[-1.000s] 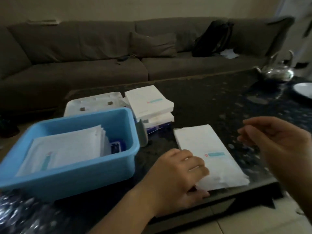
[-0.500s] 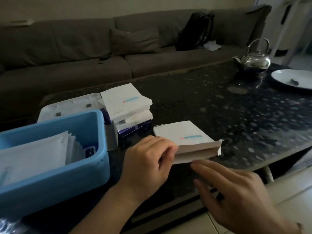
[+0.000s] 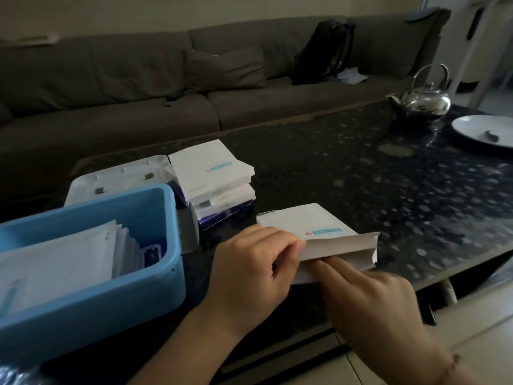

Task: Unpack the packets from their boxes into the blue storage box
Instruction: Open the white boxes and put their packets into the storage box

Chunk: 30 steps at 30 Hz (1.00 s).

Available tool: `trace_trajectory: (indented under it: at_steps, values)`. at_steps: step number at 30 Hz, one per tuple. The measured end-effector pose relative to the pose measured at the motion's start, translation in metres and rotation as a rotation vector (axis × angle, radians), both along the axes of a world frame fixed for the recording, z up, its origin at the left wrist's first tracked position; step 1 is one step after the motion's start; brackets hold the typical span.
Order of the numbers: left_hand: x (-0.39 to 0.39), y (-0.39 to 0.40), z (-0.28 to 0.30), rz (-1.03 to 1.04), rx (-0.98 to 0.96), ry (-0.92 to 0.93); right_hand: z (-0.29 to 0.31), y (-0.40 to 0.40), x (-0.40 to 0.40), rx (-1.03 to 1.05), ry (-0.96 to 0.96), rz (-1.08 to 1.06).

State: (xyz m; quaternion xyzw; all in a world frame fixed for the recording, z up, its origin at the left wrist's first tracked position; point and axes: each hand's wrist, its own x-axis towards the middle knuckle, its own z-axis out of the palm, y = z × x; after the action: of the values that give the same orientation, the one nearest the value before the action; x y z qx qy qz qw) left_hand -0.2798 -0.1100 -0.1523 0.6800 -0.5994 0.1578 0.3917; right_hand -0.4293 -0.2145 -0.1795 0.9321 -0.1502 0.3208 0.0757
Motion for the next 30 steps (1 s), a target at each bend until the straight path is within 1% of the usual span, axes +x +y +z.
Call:
trace_trajectory:
  at_steps: [4, 8, 12, 14, 15, 17, 19, 20, 21, 23, 24, 25, 27, 30]
  values:
    - [0.000, 0.001, -0.001, -0.023, 0.020, 0.012, 0.003, 0.005, -0.023, -0.082, -0.086, 0.083]
    - [-0.002, 0.002, -0.003, -0.035, 0.060, 0.022, 0.003, 0.007, -0.035, -0.125, -0.098, 0.137]
    - [-0.002, 0.002, -0.004, -0.116, 0.142, 0.041, 0.029, 0.014, -0.047, -0.185, -0.008, 0.119]
    - [-0.003, 0.004, -0.004, -0.161, 0.242, 0.066, 0.053, 0.020, -0.055, -0.203, 0.044, 0.137]
    - [-0.004, 0.004, -0.005, -0.169, 0.311, 0.058, 0.065, 0.022, -0.057, -0.174, 0.056, 0.160]
    - [-0.006, 0.006, -0.008, -0.185, 0.450, 0.036, 0.084, 0.018, -0.059, -0.041, 0.056, 0.185]
    - [-0.007, 0.008, -0.004, -0.214, 0.507, 0.093, 0.100, 0.004, -0.055, 0.137, 0.079, 0.141]
    - [-0.009, 0.009, 0.001, -0.232, 0.483, 0.184, 0.109, -0.004, -0.051, 0.230, 0.130, 0.104]
    - [-0.011, 0.011, 0.011, -0.248, 0.437, 0.342, 0.118, -0.012, -0.044, 0.357, 0.202, 0.086]
    - [-0.015, 0.017, 0.031, -0.274, 0.339, 0.704, 0.129, -0.026, -0.029, 0.660, 0.312, 0.156]
    - [-0.016, 0.020, 0.039, -0.290, 0.318, 0.823, 0.130, -0.034, -0.022, 0.794, 0.339, 0.206]
    - [-0.016, 0.021, 0.045, -0.309, 0.318, 0.882, 0.130, -0.041, -0.013, 0.875, 0.362, 0.240]
    - [-0.014, 0.024, 0.050, -0.346, 0.305, 0.926, 0.129, -0.044, 0.003, 0.994, 0.388, 0.281]
    - [-0.009, 0.028, 0.052, -0.255, 0.255, 1.039, 0.126, -0.040, 0.019, 1.121, 0.371, 0.279]
